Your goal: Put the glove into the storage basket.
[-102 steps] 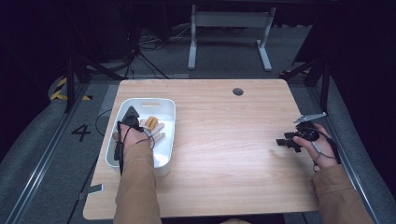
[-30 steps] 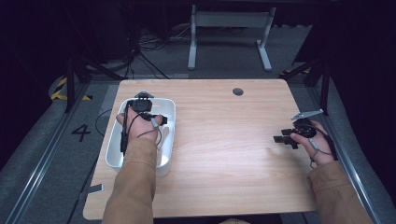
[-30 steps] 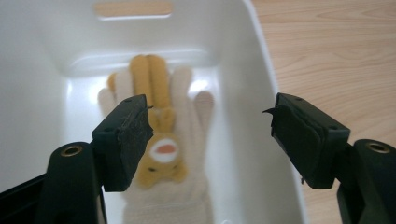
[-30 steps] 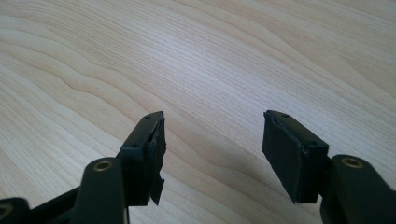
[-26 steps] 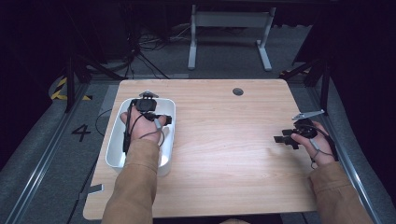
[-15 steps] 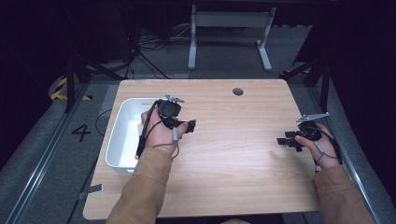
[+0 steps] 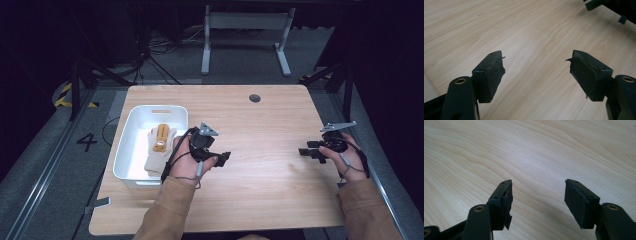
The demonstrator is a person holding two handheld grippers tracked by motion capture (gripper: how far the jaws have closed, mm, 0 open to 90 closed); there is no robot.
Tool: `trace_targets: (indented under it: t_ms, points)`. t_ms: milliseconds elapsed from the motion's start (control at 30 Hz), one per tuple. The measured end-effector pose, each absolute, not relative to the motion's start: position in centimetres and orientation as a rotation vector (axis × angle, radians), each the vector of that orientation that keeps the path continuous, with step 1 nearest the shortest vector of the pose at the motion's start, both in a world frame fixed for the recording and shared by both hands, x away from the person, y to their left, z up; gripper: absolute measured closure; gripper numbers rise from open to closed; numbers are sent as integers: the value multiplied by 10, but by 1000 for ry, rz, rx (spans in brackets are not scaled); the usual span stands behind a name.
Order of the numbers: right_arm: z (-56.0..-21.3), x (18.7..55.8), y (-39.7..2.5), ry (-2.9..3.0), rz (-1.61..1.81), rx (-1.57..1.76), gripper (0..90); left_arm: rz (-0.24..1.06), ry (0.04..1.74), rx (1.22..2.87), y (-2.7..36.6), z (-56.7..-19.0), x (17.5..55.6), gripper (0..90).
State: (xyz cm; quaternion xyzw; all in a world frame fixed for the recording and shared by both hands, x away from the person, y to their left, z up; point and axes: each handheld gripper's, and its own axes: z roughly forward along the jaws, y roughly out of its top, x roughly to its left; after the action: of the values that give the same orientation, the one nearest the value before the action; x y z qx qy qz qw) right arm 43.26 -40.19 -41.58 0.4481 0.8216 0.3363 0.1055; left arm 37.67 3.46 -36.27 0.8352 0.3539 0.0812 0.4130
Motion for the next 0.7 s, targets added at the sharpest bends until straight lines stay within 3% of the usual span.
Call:
trace_targets:
  t_ms: [300, 700]
  points:
    - [-414, 429, -396, 2433, 991, 1286, 402, 183, 808, 2169, 28, -420, 373, 284]
    - [-424, 432, -391, 2472, 965, 1268, 402, 165, 731, 2201, 19, -447, 370, 267]
